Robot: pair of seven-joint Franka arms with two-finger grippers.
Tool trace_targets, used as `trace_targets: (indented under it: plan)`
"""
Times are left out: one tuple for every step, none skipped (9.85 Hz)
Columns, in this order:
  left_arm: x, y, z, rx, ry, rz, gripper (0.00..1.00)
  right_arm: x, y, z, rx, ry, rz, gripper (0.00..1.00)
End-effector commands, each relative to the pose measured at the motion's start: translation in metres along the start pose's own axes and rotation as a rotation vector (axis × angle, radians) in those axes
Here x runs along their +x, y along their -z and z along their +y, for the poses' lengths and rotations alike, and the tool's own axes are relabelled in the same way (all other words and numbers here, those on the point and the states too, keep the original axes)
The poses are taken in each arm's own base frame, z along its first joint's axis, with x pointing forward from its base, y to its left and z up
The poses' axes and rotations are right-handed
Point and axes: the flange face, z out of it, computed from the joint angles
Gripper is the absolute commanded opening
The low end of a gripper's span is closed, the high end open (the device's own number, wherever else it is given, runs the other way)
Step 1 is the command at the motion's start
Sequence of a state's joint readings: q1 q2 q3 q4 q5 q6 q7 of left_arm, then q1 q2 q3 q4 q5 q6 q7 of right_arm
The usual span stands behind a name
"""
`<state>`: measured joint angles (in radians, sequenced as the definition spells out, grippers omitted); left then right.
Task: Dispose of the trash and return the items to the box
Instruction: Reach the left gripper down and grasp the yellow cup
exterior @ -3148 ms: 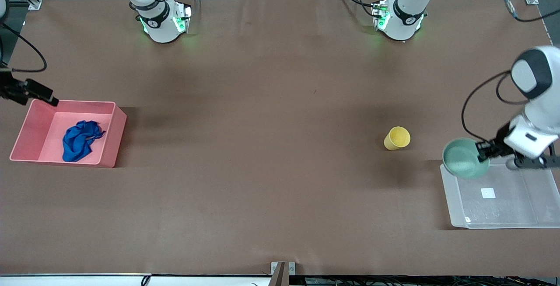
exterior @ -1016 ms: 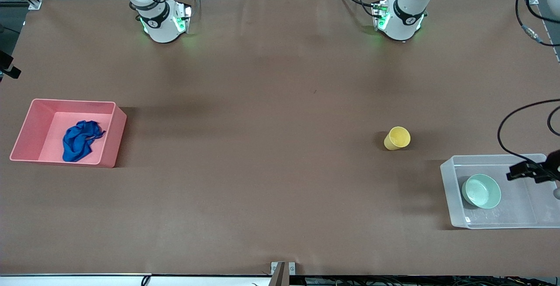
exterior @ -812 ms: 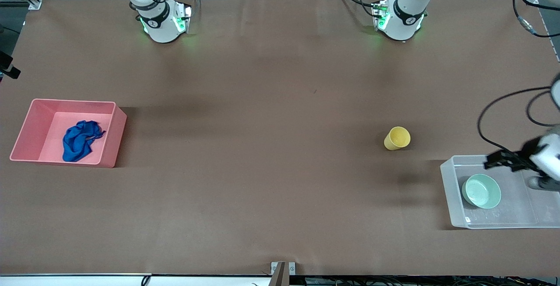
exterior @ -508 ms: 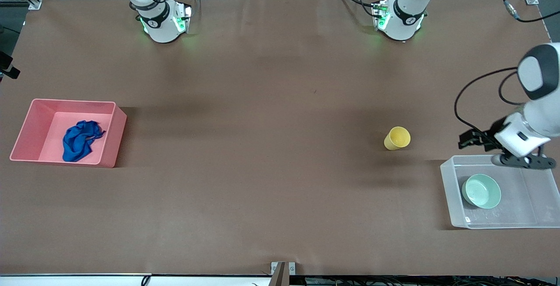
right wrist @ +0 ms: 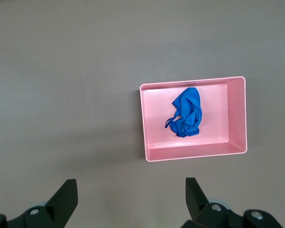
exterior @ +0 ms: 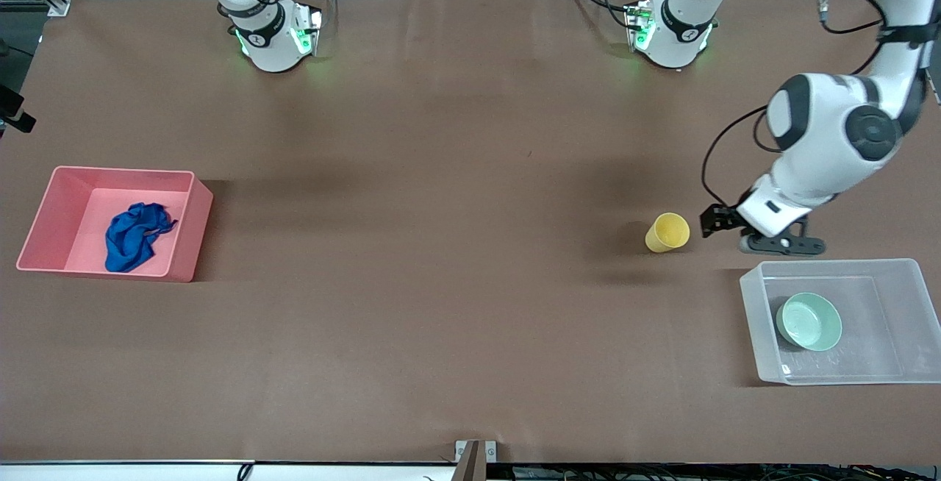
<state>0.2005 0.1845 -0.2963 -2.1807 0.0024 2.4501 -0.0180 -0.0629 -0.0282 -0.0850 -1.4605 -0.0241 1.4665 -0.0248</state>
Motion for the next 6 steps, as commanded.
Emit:
trace_targets:
  plan:
    - [-0.020, -0.052, 0.000, -0.018, 0.007, -0.040, 0.80, -0.003, 0.000, 0.001, -0.015, 0.000, -0.002, 1.00]
    - [-0.023, -0.066, 0.003, -0.027, 0.004, -0.063, 0.80, -0.003, 0.000, 0.001, -0.015, 0.000, -0.002, 1.00]
    - [-0.023, -0.075, 0.003, -0.033, 0.006, -0.064, 0.79, -0.003, 0.000, 0.001, -0.015, 0.000, -0.002, 1.00]
    - [-0.023, -0.085, 0.007, -0.044, 0.000, -0.054, 0.79, -0.003, 0.000, 0.002, -0.015, 0.000, -0.002, 1.00]
    - [-0.024, -0.093, 0.011, -0.053, -0.002, -0.054, 0.79, -0.003, 0.000, 0.002, -0.015, -0.001, -0.004, 1.00]
    - [-0.026, -0.100, 0.012, -0.057, -0.001, -0.066, 0.73, -0.003, 0.000, 0.002, -0.015, 0.000, -0.004, 1.00]
